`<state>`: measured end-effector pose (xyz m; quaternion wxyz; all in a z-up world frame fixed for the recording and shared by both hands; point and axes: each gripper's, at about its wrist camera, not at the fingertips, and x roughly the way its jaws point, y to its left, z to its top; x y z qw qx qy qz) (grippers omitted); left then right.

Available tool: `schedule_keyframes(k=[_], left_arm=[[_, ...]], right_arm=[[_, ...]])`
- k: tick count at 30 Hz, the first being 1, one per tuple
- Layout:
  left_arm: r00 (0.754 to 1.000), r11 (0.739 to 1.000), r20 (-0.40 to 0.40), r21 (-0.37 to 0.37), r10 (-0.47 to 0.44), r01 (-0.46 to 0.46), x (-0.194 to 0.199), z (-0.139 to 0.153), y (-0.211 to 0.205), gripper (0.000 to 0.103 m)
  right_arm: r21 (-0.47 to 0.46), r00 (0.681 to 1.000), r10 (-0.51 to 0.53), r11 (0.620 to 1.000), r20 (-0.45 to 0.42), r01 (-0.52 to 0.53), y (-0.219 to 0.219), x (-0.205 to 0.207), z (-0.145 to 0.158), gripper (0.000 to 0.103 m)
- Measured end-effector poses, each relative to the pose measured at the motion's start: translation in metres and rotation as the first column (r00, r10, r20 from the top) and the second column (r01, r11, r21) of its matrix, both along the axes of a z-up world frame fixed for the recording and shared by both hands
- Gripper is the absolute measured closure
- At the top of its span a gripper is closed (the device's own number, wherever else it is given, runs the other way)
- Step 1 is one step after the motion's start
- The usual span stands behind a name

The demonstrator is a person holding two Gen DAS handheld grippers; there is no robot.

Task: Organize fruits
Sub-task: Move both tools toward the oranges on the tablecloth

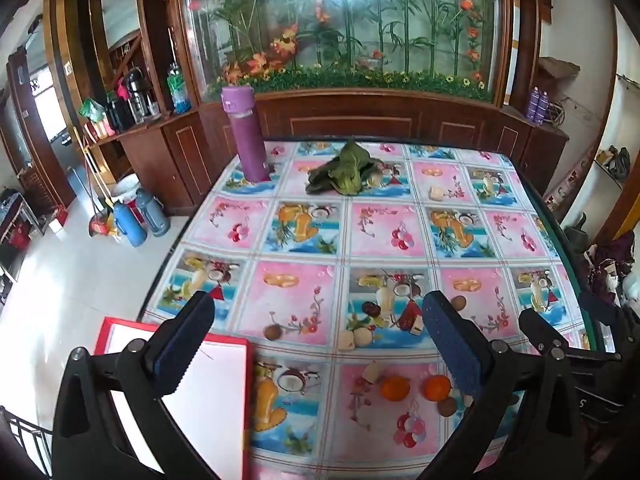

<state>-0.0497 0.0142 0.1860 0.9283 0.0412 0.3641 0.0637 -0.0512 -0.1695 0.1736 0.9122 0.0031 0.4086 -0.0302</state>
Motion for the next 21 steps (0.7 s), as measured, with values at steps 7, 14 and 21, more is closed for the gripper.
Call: schedule_keyframes(k=[7, 14, 21], left_arm=[[0.999, 1.000, -0.041, -0.005, -0.009, 0.009, 0.007, 0.006, 0.007, 0.000], [0.998, 0.996, -0.045, -0.080, -0.041, 0.037, 0.003, -0.008, 0.026, 0.000], [0.987, 0.979, -0.111, -0.178, -0.119, 0.098, -0.010, -0.054, 0.046, 0.000]], right_arm=[[0.003, 1.000, -0.014, 1.000, 0.007, 0.014, 0.007, 0.000, 0.004, 0.001], [0.011, 0.998, -0.066, 0.998, -0.015, 0.066, 0.003, -0.006, 0.002, 0.001], [-0.064, 0.988, -0.128, 0.990, -0.084, 0.123, -0.005, -0.040, -0.009, 0.001]])
